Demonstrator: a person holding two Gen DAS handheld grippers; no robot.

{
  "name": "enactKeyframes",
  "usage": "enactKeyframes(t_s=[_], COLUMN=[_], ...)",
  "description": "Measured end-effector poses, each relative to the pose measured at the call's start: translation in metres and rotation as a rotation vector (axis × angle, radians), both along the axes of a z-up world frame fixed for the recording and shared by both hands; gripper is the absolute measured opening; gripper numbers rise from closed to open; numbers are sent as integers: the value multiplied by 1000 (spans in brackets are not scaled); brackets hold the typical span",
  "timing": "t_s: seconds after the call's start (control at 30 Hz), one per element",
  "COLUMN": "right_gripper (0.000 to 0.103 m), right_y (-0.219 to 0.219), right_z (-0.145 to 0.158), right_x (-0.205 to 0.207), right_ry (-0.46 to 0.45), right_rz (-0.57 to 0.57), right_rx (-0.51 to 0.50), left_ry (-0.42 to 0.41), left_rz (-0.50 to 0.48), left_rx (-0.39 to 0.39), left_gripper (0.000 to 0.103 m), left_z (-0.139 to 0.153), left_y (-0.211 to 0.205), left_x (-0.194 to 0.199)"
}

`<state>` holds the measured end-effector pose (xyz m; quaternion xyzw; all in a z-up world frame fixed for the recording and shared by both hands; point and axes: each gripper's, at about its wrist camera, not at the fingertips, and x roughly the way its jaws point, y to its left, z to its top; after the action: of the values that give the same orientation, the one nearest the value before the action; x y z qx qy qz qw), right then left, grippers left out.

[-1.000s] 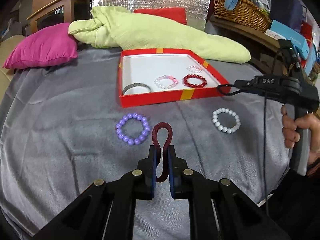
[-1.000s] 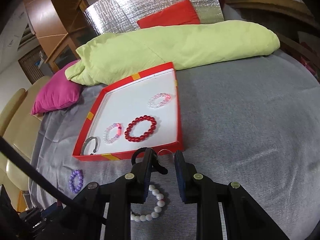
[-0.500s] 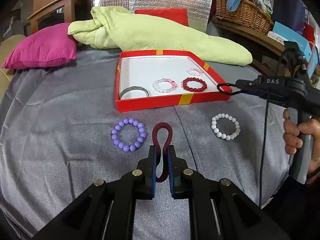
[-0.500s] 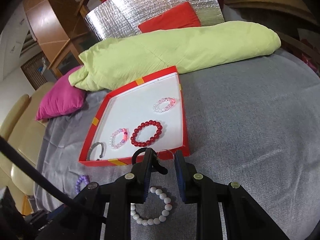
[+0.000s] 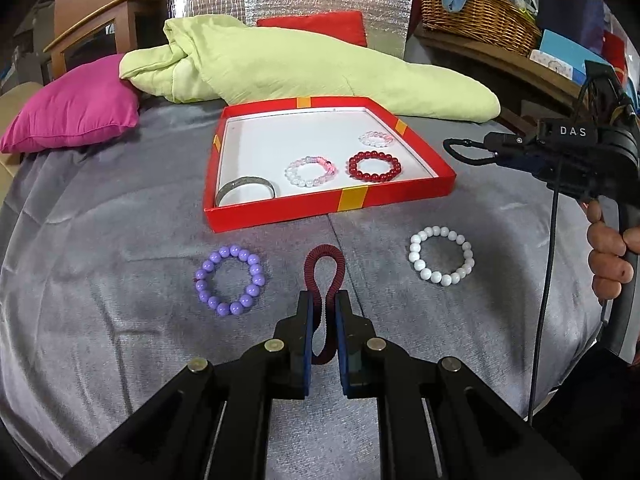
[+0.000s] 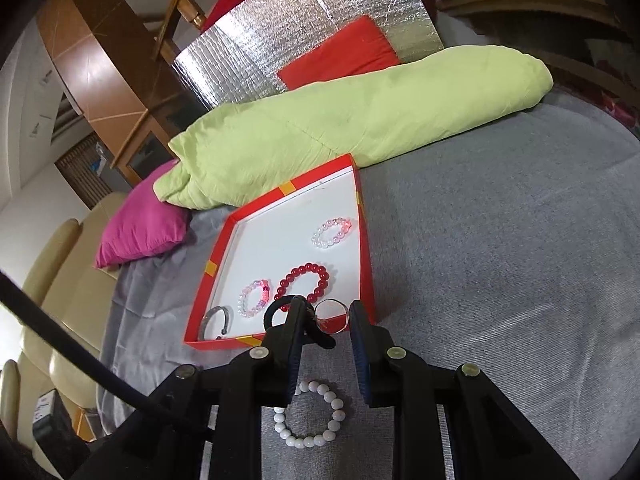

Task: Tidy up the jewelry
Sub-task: 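Lift the red rubber ring toward the tray with the left tool while the right tool carries the black cord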

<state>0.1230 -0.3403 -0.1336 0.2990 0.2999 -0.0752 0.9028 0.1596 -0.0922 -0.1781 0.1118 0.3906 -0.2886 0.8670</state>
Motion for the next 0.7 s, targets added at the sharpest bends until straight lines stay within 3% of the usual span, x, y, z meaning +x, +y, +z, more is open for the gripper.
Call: enactKeyframes(t_s=[0.3,0.7], right_gripper=[24,24], right_y=[-20,-26], right_z=[5,5], right_x=[-11,-10], right_ry=[-51,-56], right_rz=[-21,-1], right_rx=[96,155], left_ry=[-16,-64], left_rz=[44,-5], left_rx=[-49,-92], left_gripper=[11,11], left_z=[8,20], left_y=[5,-19], left_x=[12,26])
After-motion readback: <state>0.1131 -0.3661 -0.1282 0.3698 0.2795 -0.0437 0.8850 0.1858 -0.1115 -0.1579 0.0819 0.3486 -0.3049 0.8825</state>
